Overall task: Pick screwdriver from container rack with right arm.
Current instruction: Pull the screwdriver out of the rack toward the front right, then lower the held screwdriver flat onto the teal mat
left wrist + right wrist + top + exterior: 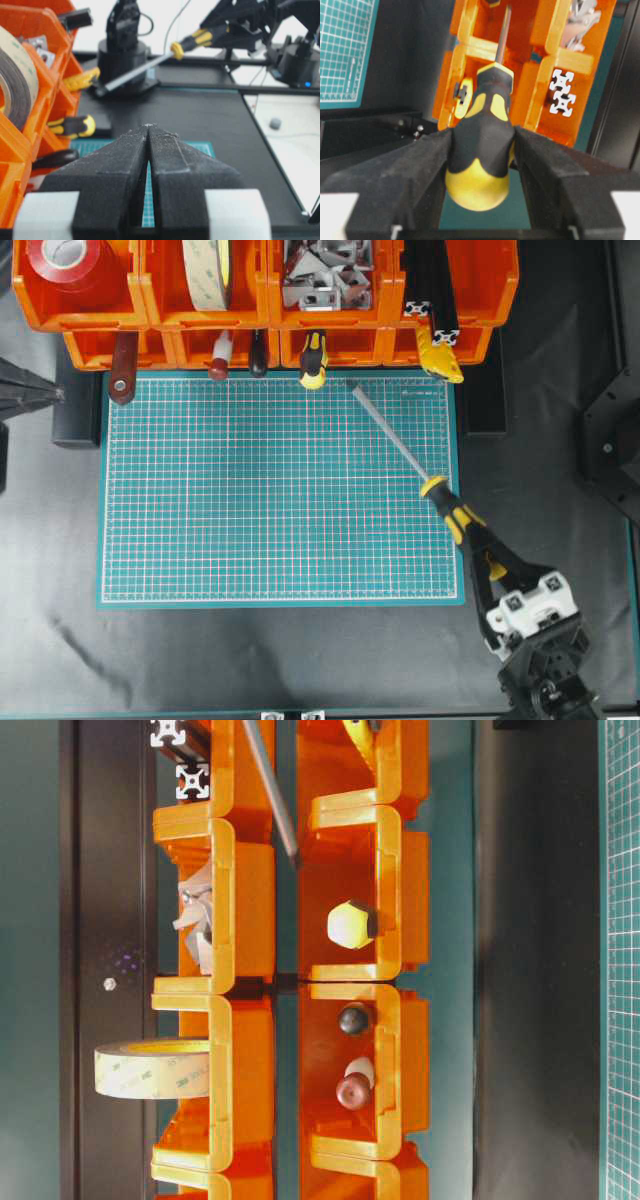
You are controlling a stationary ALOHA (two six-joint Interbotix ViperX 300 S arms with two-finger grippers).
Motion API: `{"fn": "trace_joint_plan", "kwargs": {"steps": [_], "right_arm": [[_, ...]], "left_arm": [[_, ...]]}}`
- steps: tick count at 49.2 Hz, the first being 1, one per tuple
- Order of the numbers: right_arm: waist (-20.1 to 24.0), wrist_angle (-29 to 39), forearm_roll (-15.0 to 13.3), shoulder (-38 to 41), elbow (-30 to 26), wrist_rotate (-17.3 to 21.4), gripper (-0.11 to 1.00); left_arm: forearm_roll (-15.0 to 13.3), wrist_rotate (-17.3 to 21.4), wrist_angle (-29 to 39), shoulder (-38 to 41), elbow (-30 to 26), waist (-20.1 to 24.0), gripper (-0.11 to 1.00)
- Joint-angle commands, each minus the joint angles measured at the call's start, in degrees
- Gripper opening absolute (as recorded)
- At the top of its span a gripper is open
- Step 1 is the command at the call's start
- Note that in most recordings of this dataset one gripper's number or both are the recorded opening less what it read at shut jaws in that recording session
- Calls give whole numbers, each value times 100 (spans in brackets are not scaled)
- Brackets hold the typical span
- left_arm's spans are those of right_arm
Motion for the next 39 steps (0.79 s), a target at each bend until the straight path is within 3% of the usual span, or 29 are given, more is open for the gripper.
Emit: {"fn": "trace_joint_plan", "kwargs": {"steps": [1,22,39], "right_arm": [[9,-70,-97,-18,-299,-62,40],[-264,-1951,-97,334,-149,9,40],[-1371,-3832,-70,475,396,167,40]], "left_arm": [[18,-18,-18,-53,-176,-9,0],[18,-26,-18,-176,-246,-26,0],[18,-26,-9,-185,-246,-35,0]]}}
